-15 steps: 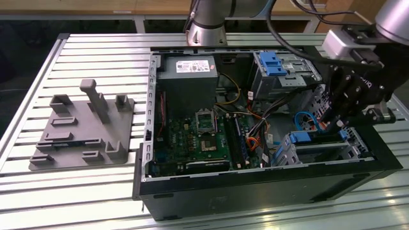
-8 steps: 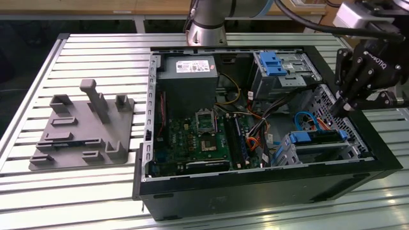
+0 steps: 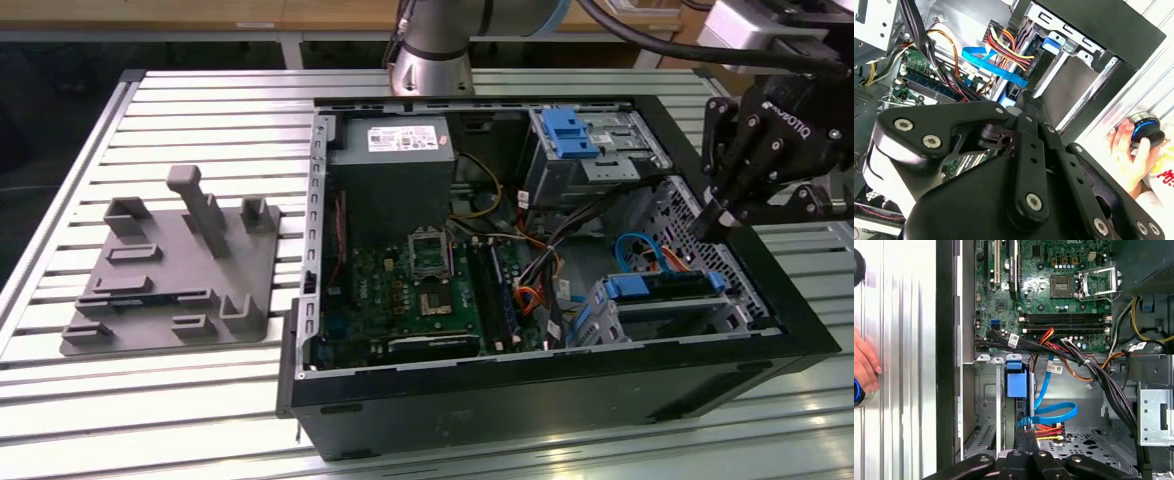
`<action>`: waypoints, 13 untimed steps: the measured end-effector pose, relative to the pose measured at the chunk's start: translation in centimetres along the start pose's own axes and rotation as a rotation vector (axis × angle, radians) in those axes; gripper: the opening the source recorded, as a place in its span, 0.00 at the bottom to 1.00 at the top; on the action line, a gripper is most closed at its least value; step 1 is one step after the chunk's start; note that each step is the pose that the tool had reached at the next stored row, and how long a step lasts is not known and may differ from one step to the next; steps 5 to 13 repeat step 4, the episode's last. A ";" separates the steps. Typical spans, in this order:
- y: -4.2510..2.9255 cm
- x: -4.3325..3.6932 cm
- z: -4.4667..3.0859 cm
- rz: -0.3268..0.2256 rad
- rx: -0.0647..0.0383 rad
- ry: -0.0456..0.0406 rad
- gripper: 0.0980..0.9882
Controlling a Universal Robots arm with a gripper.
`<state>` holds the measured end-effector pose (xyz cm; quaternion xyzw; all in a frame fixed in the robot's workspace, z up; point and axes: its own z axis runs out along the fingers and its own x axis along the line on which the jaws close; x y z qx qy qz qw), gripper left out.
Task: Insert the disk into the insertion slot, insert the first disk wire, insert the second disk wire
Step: 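Insert the second disk wire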
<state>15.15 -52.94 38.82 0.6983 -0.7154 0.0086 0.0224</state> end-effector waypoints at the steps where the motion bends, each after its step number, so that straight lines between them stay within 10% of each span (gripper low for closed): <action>1: 0.00 0.00 0.00 0.000 0.000 0.0002 0.01; 13: 0.00 0.00 0.00 0.000 0.000 0.0006 0.01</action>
